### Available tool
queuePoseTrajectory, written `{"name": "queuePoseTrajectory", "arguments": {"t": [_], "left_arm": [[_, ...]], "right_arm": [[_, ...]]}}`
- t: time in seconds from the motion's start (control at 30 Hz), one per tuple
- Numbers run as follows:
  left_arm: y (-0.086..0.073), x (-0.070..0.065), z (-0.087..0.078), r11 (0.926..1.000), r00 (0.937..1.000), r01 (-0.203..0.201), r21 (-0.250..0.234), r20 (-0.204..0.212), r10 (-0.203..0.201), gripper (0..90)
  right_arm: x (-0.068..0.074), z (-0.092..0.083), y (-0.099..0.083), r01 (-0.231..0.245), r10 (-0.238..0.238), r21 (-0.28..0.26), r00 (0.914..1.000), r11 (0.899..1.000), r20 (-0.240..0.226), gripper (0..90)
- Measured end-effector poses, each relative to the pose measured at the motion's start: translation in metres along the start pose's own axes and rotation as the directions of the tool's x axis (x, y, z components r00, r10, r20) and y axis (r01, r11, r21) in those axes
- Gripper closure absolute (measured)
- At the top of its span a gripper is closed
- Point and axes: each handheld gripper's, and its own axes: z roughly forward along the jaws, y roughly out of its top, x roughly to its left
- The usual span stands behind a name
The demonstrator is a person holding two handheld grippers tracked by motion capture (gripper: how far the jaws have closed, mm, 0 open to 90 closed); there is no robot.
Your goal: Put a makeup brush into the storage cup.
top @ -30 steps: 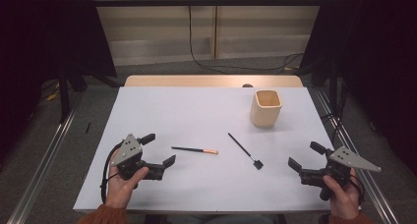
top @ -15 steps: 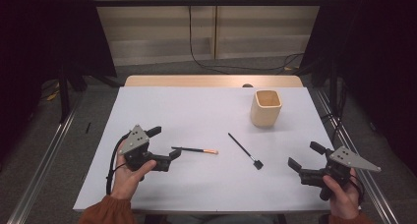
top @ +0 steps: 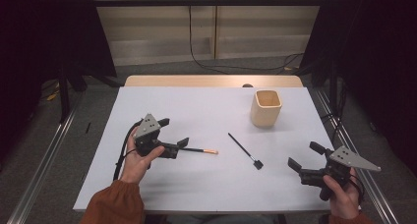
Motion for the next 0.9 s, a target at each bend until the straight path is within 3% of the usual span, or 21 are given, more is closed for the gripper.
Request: {"name": "queuePoseTrajectory", "arguments": {"t": [0.1,0.37,0.47,0.57,0.63,0.77,0.83,0.9], "left_arm": [[0.007,-0.002,0.004,0.9999,0.9999,-0.015,-0.005,0.005,0.015,2.9],[0.020,0.005,0.022,0.9967,0.9981,-0.058,0.056,0.021,0.057,3.4],[0.025,0.006,0.025,0.9981,0.9985,-0.048,0.038,0.028,0.047,3.7],[0.028,0.007,0.027,0.9959,0.9975,-0.068,0.060,0.025,0.067,4.1],[0.031,0.007,0.030,0.9926,0.9974,-0.051,0.110,0.057,0.045,5.3],[0.033,0.006,0.034,0.9839,0.9955,-0.068,0.165,0.077,0.056,5.7],[0.035,0.008,0.038,0.9723,0.9924,-0.090,0.216,0.102,0.069,5.9],[0.035,0.009,0.040,0.9688,0.9915,-0.096,0.229,0.108,0.072,6.4]], "right_arm": [[0.000,0.000,0.000,0.004,-0.004,-0.001,1.0000,1.000,0.000,0.0],[0.000,0.000,0.000,0.007,-0.007,0.002,1.0000,1.000,-0.002,0.0],[0.000,0.000,0.000,0.008,-0.008,0.000,1.0000,1.000,-0.003,0.0],[0.000,0.000,0.000,0.008,-0.008,0.003,1.0000,1.000,-0.005,0.0],[0.001,0.000,0.000,0.013,-0.013,0.007,0.9999,1.000,-0.010,0.0],[0.001,0.001,0.000,0.018,-0.018,0.008,0.9997,1.000,-0.015,0.0],[0.001,0.001,0.000,0.020,-0.019,0.008,0.9997,1.000,-0.016,0.0],[0.001,0.001,0.000,0.020,-0.020,0.009,0.9997,1.000,-0.016,0.0]]}}
